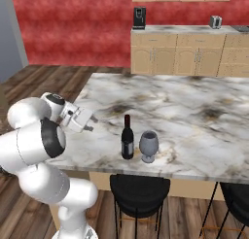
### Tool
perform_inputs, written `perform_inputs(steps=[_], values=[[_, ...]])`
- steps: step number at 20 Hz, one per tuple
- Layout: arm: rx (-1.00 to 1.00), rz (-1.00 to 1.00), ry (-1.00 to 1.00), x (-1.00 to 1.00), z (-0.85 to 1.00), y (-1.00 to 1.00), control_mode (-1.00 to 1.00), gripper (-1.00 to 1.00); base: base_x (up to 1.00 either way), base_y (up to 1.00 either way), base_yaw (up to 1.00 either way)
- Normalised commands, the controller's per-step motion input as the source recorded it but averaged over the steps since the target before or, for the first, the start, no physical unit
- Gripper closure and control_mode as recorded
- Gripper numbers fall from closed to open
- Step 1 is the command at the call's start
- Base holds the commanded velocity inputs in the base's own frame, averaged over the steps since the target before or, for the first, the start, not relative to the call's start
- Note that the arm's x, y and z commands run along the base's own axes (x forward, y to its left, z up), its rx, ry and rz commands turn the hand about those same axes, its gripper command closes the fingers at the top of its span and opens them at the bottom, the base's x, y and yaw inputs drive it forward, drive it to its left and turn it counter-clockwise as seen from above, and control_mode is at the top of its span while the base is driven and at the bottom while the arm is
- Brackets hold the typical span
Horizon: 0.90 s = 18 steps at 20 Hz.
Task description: There is a wine glass and glass cup on the dining counter. Place the wine bottle next to the wine glass and the juice bottle next to the glass cup.
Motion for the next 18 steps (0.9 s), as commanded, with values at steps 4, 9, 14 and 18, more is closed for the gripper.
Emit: perform_inputs(steps=[4,9,14,18], values=[[0.23,0.15,0.0,-0.44,0.42,0.1,-1.0,-1.0,0.0,0.0,0.0],[0.19,0.16,-0.01,-0.5,0.45,0.05,-1.0,-1.0,0.0,0.0,0.0],[0.12,0.16,-0.02,-0.58,0.34,0.09,-1.0,-1.0,0.0,0.0,0.0],[0.09,0.17,-0.01,-0.54,0.28,0.1,-1.0,-1.0,0.0,0.0,0.0]])
